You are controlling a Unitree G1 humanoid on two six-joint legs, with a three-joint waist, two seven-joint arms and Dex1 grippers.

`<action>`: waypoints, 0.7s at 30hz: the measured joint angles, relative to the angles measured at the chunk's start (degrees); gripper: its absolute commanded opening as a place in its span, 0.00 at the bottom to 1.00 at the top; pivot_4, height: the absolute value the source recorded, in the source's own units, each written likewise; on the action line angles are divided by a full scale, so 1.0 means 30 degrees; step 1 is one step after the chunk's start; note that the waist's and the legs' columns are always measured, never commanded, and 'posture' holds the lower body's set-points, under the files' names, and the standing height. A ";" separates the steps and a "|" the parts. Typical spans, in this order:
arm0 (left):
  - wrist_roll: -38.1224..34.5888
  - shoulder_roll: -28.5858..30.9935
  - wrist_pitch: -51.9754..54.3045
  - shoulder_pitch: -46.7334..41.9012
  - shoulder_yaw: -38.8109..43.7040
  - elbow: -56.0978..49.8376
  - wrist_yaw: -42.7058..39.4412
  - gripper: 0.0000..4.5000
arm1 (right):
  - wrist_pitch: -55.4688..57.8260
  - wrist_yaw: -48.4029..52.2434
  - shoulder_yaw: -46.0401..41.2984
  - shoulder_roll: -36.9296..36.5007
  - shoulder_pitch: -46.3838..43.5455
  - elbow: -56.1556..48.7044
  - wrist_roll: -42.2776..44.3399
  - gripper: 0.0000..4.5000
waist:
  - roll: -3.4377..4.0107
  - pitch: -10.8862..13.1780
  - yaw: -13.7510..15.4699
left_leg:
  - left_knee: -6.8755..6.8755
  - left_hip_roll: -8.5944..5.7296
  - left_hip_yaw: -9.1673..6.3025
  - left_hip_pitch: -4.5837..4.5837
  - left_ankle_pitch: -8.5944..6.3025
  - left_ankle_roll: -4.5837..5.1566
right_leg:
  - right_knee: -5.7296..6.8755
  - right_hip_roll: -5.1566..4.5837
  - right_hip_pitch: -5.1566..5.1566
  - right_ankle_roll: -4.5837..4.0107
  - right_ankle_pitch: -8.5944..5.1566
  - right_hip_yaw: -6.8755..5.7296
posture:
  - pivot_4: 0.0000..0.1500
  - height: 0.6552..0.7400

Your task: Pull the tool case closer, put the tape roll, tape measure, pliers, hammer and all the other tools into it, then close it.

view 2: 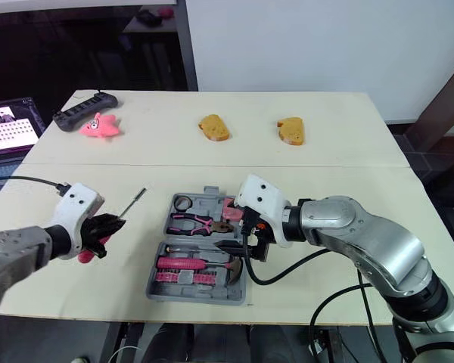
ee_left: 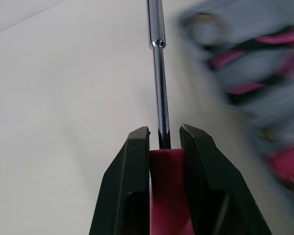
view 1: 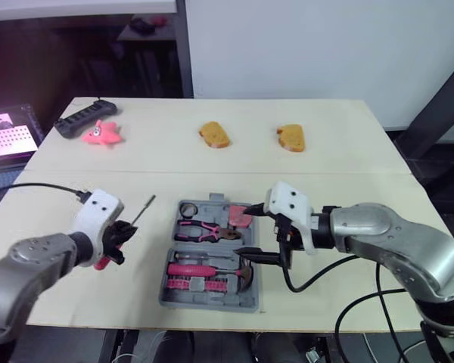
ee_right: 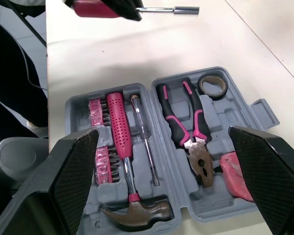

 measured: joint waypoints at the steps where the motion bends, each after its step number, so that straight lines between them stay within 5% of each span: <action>1: -0.0726 0.0977 0.0242 -0.0148 -0.0010 -0.0006 -0.1231 0.09 | -0.0002 -0.0004 0.0003 0.0045 0.0001 0.0021 -0.0045 1.00 | 0.0004 0.0006 -0.0009 | -0.0004 -0.0001 0.0010 -0.0012 0.0000 0.0000 | -0.0005 -0.0005 -0.0015 -0.0001 0.0001 0.0005 | 1.00 1.00; 5: -0.3000 0.3931 0.0703 -0.1805 -0.0460 0.0248 -0.5244 0.09 | -0.0077 -0.0023 0.0209 0.0123 0.0011 0.0168 -0.0576 1.00 | 0.0025 0.0020 0.0000 | 0.0011 -0.0002 0.0017 -0.0126 0.0007 -0.0011 | 0.0006 -0.0007 -0.0125 0.0004 0.0005 0.0006 | 1.00 1.00; 11: -0.3522 0.5347 0.0263 -0.4559 -0.3745 0.0442 -0.8026 0.09 | -0.0253 -0.0194 0.0320 0.0110 0.0184 0.0196 -0.1233 1.00 | 0.0025 0.0022 0.0000 | 0.0035 -0.0001 0.0012 -0.0274 0.0011 -0.0017 | 0.0043 0.0000 -0.0286 0.0065 0.0041 0.0002 | 1.00 1.00; 21: 0.2128 0.5317 -0.2679 -0.7712 -1.1122 -0.1619 -0.8904 0.09 | 0.0424 -0.0735 -0.0715 -0.0645 0.0807 -0.0862 -0.1308 1.00 | 0.0032 0.0030 0.0004 | 0.0061 -0.0002 0.0014 -0.0279 0.0010 -0.0012 | 0.0056 0.0009 -0.0285 0.0064 0.0042 0.0009 | 1.00 1.00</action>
